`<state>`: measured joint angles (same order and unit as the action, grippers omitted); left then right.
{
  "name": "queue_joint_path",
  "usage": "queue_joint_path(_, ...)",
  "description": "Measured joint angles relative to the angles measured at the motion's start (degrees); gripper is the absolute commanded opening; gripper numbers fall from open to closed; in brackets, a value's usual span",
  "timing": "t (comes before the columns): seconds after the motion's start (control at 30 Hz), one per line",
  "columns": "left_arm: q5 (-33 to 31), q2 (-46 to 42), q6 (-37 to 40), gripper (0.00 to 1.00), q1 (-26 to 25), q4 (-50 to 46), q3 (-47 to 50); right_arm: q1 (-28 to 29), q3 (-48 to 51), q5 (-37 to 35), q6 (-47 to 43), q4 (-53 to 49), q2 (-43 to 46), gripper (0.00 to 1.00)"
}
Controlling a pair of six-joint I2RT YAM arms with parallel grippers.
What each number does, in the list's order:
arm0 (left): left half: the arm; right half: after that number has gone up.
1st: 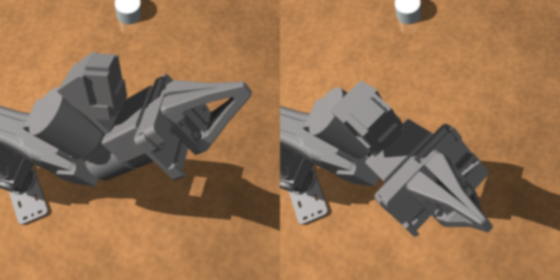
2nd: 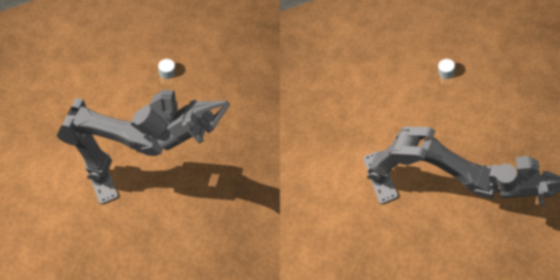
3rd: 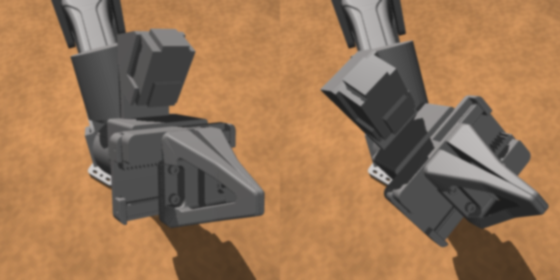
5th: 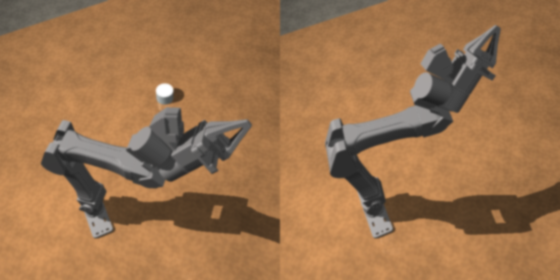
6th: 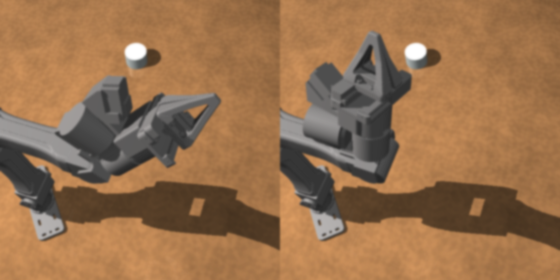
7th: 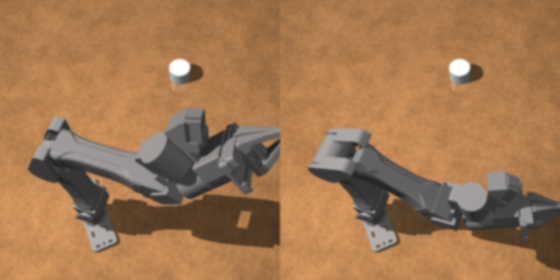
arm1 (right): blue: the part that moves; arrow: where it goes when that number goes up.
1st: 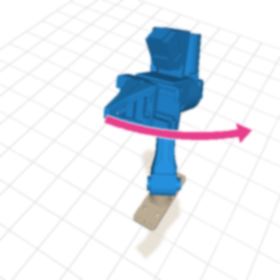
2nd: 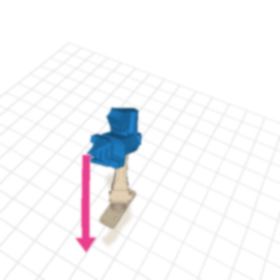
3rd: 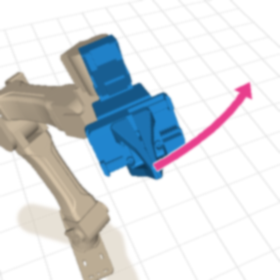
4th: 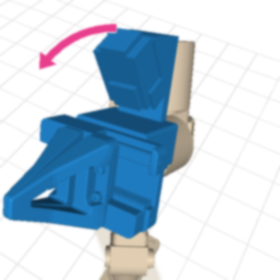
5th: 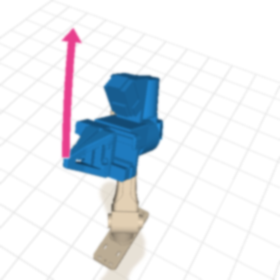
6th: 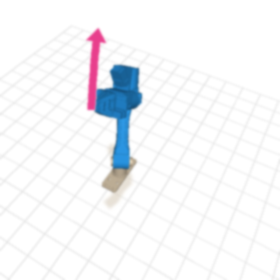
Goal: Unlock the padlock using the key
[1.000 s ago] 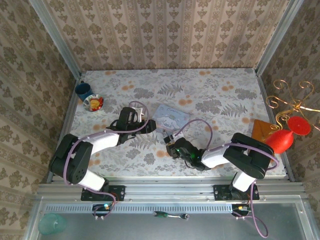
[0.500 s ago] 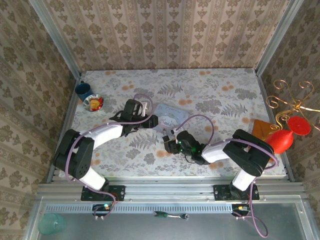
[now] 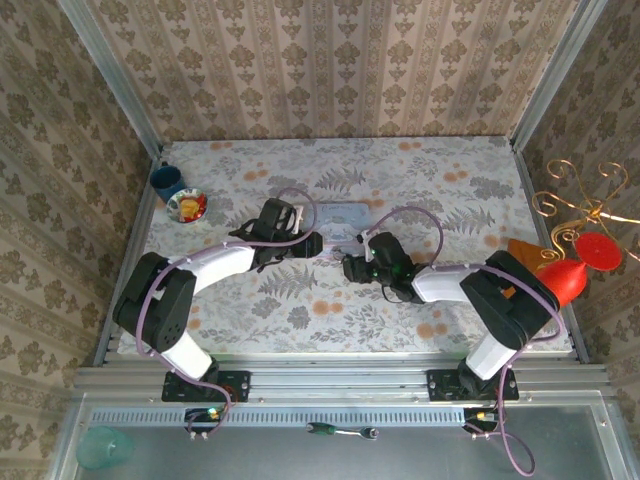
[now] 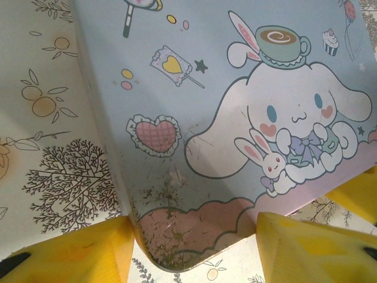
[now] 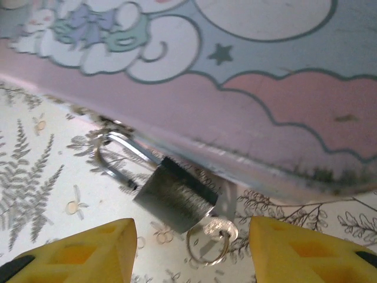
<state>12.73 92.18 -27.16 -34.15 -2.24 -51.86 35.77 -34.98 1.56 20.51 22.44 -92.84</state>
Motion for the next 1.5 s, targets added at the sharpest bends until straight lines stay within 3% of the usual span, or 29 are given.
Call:
queue_joint_path(0.3, -0.13, -1.55, 0.22, 0.58, 0.39, 5.16, 4.02, 3.67, 0.48, -3.54, -7.78, -5.86, 7.48, 0.64)
queue_joint_path(0.5, 0.98, -4.31, 0.17, 0.58, 2.6, 8.52, 8.98, -0.57, -5.53, 3.56, -17.07, -17.99, 5.6, 0.63)
queue_joint_path(0.73, 2.43, -4.5, -0.04, 0.57, 3.48, 10.08, 9.38, -2.36, -11.91, 6.93, -21.79, -23.58, 1.2, 0.62)
queue_joint_path(1.0, 3.26, -4.5, -0.24, 0.58, 3.5, 10.93, 9.46, -4.0, -17.16, 10.34, -22.27, -29.03, -3.96, 0.55)
queue_joint_path(1.23, 4.22, -4.5, -0.66, 0.58, 3.5, 11.93, 9.46, -4.02, -18.73, 12.5, -19.96, -29.24, -5.88, 0.57)
queue_joint_path(1.5, 4.66, -4.5, -1.14, 0.58, 3.5, 12.15, 9.51, -4.0, -19.08, 10.1, -15.43, -26.47, -6.95, 0.58)
